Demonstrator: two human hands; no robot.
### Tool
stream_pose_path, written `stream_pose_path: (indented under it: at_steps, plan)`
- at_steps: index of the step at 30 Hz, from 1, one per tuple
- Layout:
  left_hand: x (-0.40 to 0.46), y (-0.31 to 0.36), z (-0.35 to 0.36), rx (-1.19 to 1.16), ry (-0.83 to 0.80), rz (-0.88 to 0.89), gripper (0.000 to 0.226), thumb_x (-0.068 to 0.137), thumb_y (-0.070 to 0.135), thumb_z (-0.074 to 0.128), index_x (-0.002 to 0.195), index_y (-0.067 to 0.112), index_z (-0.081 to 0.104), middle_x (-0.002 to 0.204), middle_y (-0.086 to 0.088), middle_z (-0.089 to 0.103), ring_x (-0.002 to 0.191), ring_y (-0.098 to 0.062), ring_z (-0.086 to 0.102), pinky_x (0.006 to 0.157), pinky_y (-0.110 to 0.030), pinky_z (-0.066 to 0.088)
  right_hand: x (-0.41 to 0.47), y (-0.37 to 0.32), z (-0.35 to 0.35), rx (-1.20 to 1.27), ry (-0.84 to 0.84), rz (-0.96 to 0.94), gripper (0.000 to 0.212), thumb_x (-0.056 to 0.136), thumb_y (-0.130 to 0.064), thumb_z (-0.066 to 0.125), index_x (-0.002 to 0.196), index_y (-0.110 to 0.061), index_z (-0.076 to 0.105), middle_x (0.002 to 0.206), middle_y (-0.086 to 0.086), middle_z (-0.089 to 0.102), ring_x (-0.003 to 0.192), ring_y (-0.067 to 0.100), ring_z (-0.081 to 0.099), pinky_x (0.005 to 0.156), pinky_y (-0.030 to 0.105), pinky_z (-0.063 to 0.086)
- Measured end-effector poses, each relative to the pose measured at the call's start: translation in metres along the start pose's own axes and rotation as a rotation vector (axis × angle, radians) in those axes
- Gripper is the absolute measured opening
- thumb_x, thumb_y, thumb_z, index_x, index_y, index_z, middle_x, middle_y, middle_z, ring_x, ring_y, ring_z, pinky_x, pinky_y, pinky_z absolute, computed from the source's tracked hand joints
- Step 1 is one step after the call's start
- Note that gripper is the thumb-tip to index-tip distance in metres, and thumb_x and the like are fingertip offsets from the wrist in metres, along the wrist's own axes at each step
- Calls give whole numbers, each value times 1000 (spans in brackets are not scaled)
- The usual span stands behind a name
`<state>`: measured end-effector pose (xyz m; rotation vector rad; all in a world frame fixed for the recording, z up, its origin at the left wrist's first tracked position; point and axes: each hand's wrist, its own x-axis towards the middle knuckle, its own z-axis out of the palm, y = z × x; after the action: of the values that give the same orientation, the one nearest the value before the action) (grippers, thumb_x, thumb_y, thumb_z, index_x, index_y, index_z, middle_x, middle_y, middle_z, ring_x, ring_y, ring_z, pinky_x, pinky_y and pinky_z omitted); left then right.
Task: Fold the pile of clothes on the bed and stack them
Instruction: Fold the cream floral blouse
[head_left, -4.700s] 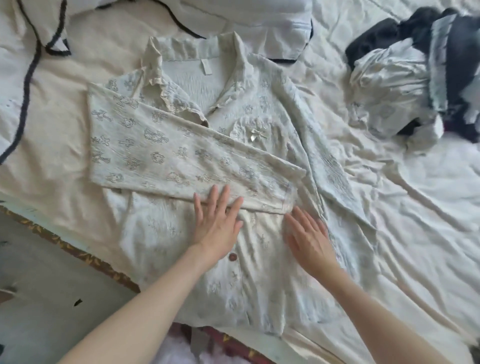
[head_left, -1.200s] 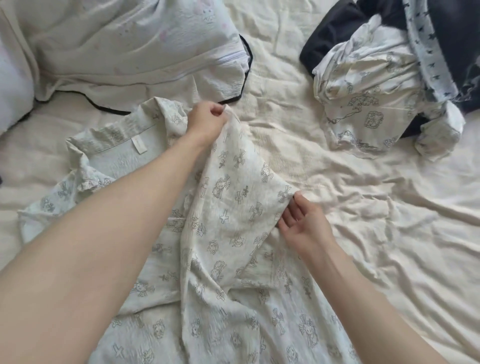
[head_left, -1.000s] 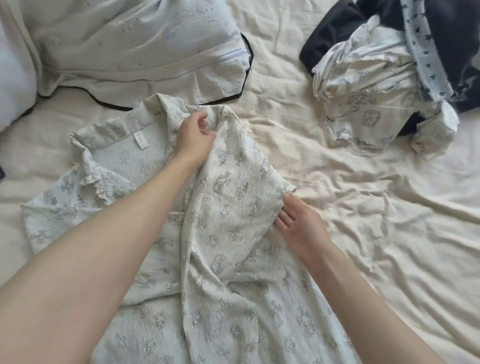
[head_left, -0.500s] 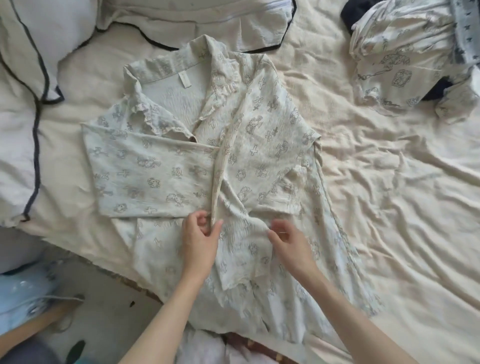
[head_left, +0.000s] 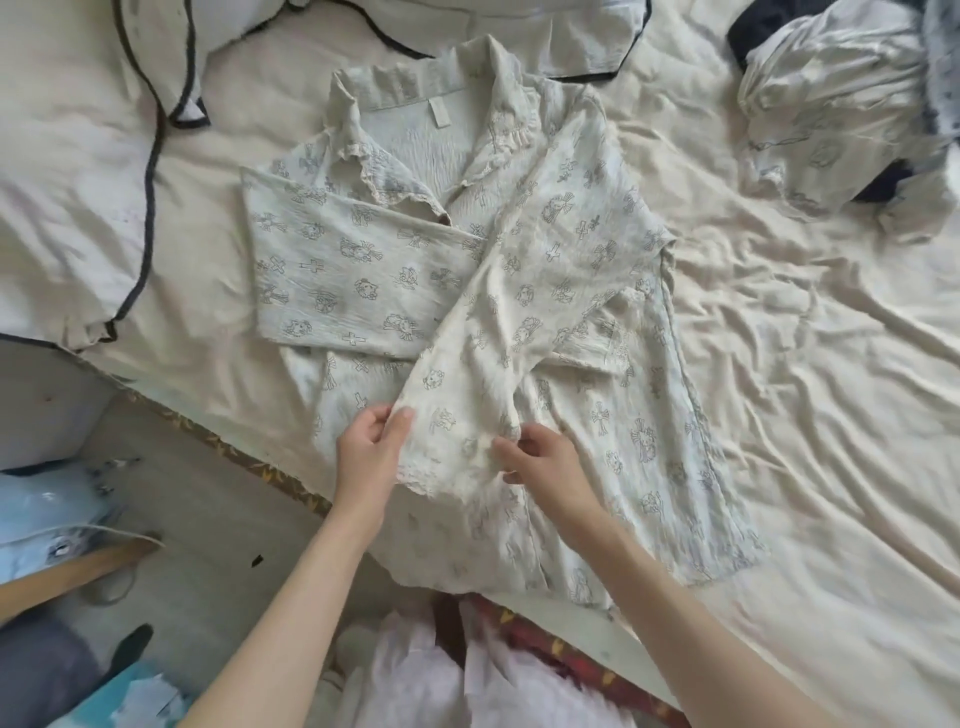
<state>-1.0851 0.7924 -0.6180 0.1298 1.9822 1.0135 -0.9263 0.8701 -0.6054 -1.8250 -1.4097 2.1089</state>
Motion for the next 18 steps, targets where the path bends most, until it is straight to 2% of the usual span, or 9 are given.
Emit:
stream_pose_path:
  at_steps: [1, 3, 5, 6, 8, 12, 14, 16, 18]
  plan:
    - [4, 1, -10, -2, 7, 12, 6, 92, 24, 60, 96, 20, 62, 100, -1, 68, 95, -14, 64, 85, -30, 50, 2, -2, 6, 137, -23, 79, 22, 94, -26, 57, 85, -6, 51, 80, 7, 53, 75, 17, 57, 71, 26, 53]
    - [11, 2, -25, 13, -2, 44, 5, 93, 23, 59, 95, 20, 62, 101, -2, 68, 94, -12, 64, 83, -27, 50, 10, -9, 17, 440, -70, 246, 21, 95, -31, 55, 95, -10, 51, 92, 6, 56, 86, 16, 60, 79, 29, 54]
    - [17, 5, -34, 59, -39, 81, 4, 93, 23, 58, 91, 24, 62, 98, 2, 68, 91, -7, 62, 76, -19, 46, 21, -16, 27, 669, -97, 353, 23, 97, -32, 50, 89, -11, 50, 76, 1, 51, 71, 12, 56, 75, 30, 52]
    - [20, 7, -37, 77, -53, 97, 6, 93, 23, 58, 89, 26, 62, 96, 4, 67, 91, -6, 62, 75, -16, 45, 25, -20, 33, 762, -89, 376, 27, 99, -31, 48, 79, -13, 48, 62, -2, 40, 58, 10, 46, 69, 26, 49]
    - [24, 12, -42, 83, -62, 120, 8, 93, 22, 58, 87, 27, 61, 93, 5, 66, 88, -6, 61, 75, -16, 44, 31, -31, 44, 860, -25, 386, 28, 100, -24, 46, 74, -15, 45, 49, -4, 28, 49, 10, 28, 55, 21, 41]
    - [32, 25, -53, 30, 5, 163, 7, 89, 26, 63, 82, 25, 61, 85, 7, 66, 76, 4, 61, 68, -9, 46, 25, -45, 57, 743, 102, 201, 17, 94, -6, 49, 79, -13, 51, 49, -8, 52, 44, 5, 51, 58, 25, 49]
    - [34, 22, -62, 25, 4, 173, 7, 88, 28, 65, 82, 26, 62, 83, 8, 66, 73, 7, 61, 65, -7, 46, 20, -42, 62, 645, 132, 131, 18, 91, -3, 47, 76, -12, 49, 61, -4, 59, 51, 5, 56, 56, 24, 51]
    - [34, 9, -69, 58, -45, 140, 5, 88, 26, 65, 84, 24, 63, 85, 7, 67, 74, 4, 62, 66, -9, 47, 17, -34, 67, 540, 166, 135, 14, 90, -3, 44, 78, -9, 46, 76, 5, 55, 64, 14, 54, 61, 25, 52]
    - [33, -12, -75, 90, -82, 20, 6, 89, 20, 65, 93, 18, 62, 91, 0, 67, 76, -7, 64, 69, -19, 52, 18, -22, 72, 424, 218, 206, 8, 93, -8, 45, 93, -3, 51, 77, 13, 47, 70, 24, 49, 75, 34, 55]
